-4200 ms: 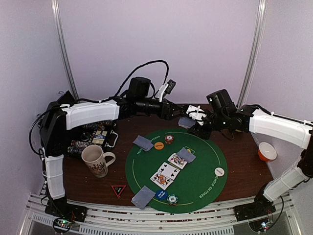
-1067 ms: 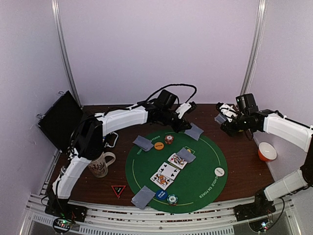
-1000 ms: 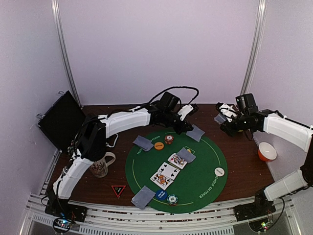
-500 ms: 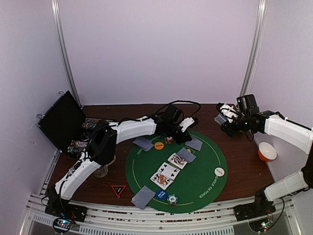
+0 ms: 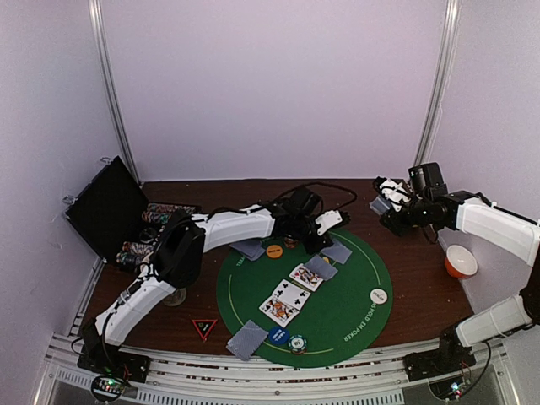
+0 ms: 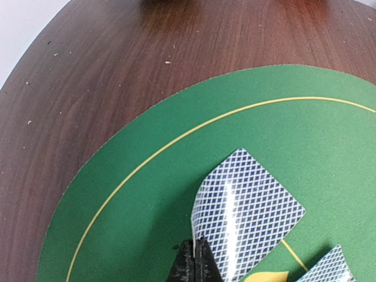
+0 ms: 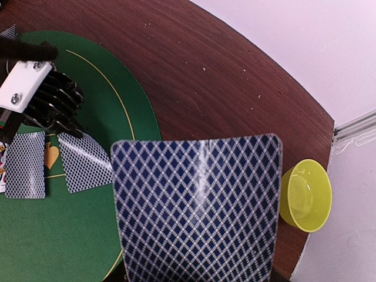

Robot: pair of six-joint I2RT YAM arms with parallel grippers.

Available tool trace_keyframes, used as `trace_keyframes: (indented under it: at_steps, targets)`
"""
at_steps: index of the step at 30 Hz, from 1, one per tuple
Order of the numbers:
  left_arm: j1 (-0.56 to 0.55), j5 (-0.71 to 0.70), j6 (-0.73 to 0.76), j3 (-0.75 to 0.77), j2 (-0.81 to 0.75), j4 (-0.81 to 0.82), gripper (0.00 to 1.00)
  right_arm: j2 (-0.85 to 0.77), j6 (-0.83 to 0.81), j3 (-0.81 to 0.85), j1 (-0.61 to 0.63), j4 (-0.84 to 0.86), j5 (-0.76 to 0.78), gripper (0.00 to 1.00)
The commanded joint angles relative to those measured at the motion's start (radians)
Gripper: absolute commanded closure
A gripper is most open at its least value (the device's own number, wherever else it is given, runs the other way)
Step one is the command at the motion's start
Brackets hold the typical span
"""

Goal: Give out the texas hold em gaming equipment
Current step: Distribute the poker card in the community card area.

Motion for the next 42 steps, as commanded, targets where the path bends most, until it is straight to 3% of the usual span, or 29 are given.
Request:
trace_keyframes:
  at_steps: [1, 7, 23, 28, 42]
  targets:
    - [-0.005, -0.046, 0.079, -0.002, 0.01, 0.022, 1.0, -0.029, 0.015, 0.0, -0.005, 0.004, -0.014, 0.54]
    - [-0.005, -0.032, 0.133, -0.043, -0.001, 0.015, 1.0, -0.03, 0.015, 0.0, -0.006, 0.001, -0.02, 0.54]
    - [-0.005, -0.051, 0.091, -0.099, -0.036, 0.065, 1.0, -0.033, 0.014, -0.002, -0.005, 0.0, -0.026, 0.54]
    - [-0.005, -0.061, 0.079, -0.124, -0.056, 0.065, 0.79, -0.032, 0.012, 0.0, -0.005, -0.002, -0.027, 0.54]
    - [-0.005, -0.085, 0.017, -0.141, -0.197, 0.126, 0.5, -0.034, -0.004, 0.008, -0.005, -0.047, -0.049, 0.54]
